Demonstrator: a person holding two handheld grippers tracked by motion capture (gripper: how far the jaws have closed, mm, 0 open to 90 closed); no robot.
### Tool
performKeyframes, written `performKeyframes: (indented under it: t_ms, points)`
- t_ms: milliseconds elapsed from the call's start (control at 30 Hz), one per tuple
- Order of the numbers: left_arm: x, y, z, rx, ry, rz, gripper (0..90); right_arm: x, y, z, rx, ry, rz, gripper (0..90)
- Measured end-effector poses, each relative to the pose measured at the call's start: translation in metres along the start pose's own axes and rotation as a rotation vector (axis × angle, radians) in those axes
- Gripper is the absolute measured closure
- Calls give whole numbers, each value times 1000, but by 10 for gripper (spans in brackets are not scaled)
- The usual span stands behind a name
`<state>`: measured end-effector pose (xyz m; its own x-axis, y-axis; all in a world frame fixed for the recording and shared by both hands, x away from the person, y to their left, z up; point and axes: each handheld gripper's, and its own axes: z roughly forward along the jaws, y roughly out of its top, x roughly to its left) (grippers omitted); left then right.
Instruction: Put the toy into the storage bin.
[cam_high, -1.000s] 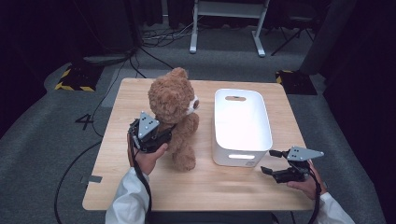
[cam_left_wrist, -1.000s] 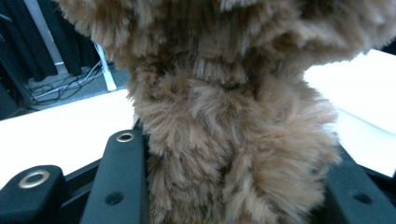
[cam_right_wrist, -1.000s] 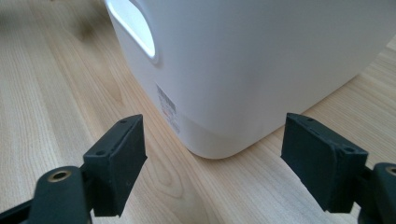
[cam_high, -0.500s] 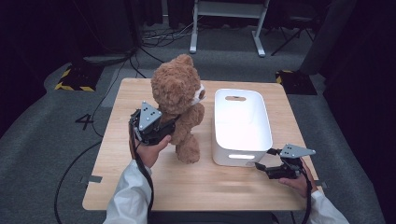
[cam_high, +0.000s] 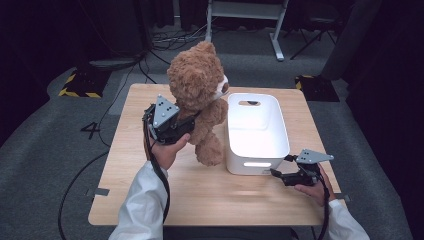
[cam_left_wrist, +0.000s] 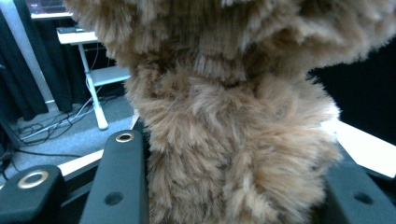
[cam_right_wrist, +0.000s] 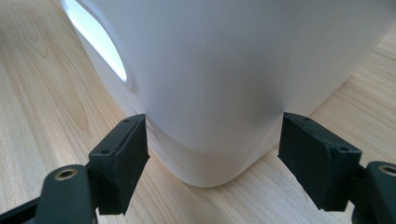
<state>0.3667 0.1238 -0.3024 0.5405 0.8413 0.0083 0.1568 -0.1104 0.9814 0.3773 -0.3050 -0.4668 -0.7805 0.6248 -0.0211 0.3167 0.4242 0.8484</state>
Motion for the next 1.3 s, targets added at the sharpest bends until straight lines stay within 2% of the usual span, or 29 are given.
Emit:
performKeyframes:
  t_ms: [200,300,400,433,467,500,600,733,833,1067,1300]
  points:
    - [-1,10,1,-13,5,10,543,1,-1,0,10,-12,-9,246]
    - [-3,14,4,-11,-5,13,543,-3,-10,-5,42,-14,-15,231]
    - [-5,15,6,-13,-8,13,543,-8,-16,-8,60,-40,-5,230]
    - [-6,16,8,-14,-11,11,542,-14,-22,-12,71,-51,18,231]
    - [-7,16,9,-17,-14,11,542,-16,-25,-13,77,-62,21,231]
    - [-7,16,9,-17,-14,11,542,-16,-25,-13,77,-62,21,231]
    - [-12,19,14,-25,-29,9,542,-24,-29,-18,94,-108,23,232]
    - [-15,21,18,-31,-42,4,541,-33,-34,-20,105,-134,45,230]
    - [-18,24,24,-22,-57,14,541,-38,-37,-21,108,-135,63,227]
    - [-24,30,31,-36,-70,23,539,-42,-41,-17,132,-158,57,218]
    - [-39,33,46,-36,-98,40,538,-43,-42,-16,138,-164,58,218]
